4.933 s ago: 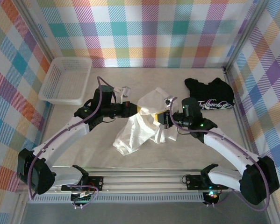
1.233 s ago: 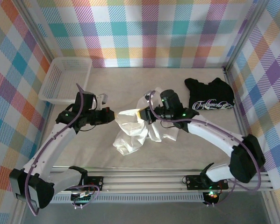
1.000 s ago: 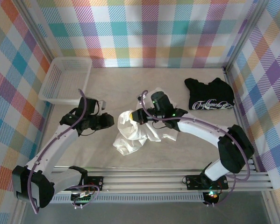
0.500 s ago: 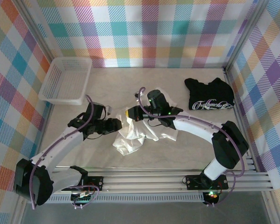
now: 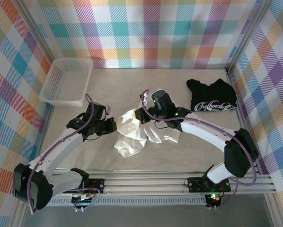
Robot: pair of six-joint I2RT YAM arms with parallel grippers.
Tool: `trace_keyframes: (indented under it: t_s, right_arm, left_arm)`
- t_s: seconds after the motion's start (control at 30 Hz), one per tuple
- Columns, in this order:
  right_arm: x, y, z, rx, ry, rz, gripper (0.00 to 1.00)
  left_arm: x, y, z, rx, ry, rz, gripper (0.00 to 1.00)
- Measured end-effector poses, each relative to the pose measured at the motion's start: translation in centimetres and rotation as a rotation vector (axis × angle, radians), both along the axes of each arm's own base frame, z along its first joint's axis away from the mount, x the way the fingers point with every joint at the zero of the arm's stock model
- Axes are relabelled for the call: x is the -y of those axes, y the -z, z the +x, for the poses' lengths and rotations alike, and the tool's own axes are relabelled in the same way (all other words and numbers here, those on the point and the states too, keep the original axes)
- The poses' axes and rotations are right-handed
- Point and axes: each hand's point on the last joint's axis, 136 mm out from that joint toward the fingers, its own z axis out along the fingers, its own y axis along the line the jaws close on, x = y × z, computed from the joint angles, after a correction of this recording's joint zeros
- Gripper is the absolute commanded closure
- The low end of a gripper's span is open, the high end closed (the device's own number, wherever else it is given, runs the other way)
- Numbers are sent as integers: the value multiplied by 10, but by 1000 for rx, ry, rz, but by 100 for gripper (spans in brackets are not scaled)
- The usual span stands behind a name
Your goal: Fold the inside-out t-shirt
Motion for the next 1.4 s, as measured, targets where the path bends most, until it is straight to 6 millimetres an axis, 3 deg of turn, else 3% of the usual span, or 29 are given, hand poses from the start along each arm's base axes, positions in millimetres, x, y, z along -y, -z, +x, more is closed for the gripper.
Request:
trace_keyframes:
  t_s: [0.2, 0.33, 0.43, 0.57, 0.7, 0.8, 0.97, 1.13, 1.27, 1.4]
  right_arm:
    - [48, -23, 2, 145, 89, -204, 98]
    - [80, -13, 2, 167, 161, -352, 94]
    - [97, 0, 2, 158, 200, -443, 89]
    - [112, 15, -1, 137, 222, -523, 86]
    - [124, 24, 1, 115, 242, -558, 90]
    - [136, 31, 10, 73, 266, -562, 93]
    - [147, 61, 25, -31, 264, -585, 96]
    - [150, 90, 40, -128, 245, -594, 98]
    - [147, 100, 50, -161, 225, -588, 98]
    - [142, 102, 59, -171, 220, -572, 98]
  left_arm:
    - [-2, -43, 7, 132, 11, -1, 100]
    - [17, -58, 2, 173, 100, -65, 100]
    - [36, -53, -6, 161, 184, -68, 100]
    - [61, -32, -16, 105, 291, -28, 100]
    - [83, -10, -28, 51, 379, 8, 100]
    - [93, -6, -28, 59, 410, 2, 100]
    - [106, -8, -15, 107, 431, -15, 98]
    - [115, 10, 7, 85, 421, 31, 87]
    - [115, 17, 22, 87, 406, 41, 76]
    - [112, 7, 36, 132, 383, 20, 69]
